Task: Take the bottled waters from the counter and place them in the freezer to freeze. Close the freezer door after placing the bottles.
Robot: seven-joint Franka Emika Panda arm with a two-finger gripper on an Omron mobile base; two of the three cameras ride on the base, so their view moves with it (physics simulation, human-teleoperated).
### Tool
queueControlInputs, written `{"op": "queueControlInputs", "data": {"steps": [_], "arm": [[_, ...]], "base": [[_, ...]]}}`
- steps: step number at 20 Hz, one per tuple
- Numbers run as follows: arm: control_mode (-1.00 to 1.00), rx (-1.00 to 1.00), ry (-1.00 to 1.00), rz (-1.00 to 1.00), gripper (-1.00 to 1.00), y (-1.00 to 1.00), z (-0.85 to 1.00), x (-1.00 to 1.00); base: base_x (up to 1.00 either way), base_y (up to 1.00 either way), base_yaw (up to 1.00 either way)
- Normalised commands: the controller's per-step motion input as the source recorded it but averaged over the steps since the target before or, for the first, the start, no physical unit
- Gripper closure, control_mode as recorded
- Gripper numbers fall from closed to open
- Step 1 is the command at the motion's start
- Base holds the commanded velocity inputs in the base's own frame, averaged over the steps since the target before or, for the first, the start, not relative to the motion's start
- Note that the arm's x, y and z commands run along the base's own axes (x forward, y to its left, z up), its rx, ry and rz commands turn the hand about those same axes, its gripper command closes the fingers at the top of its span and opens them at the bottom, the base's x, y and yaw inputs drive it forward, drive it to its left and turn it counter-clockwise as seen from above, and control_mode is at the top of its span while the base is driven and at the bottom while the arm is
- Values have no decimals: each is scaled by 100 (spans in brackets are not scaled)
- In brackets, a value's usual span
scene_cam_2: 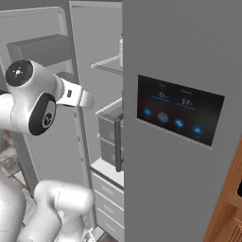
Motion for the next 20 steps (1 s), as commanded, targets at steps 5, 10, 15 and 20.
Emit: {"op": "queueControlInputs", "data": {"steps": [5, 10, 15, 20], "arm": [[-100, -14, 38, 1, -100, 2, -95, -44], [-100, -1, 35, 0, -100, 0, -90, -5], [-100, 0, 13, 0, -100, 0, -87, -4], [-100, 0, 3, 0, -100, 0, -62, -4]], "base": [[0, 0, 0], [0, 0, 0], [0, 0, 0], [0, 0, 0]]}}
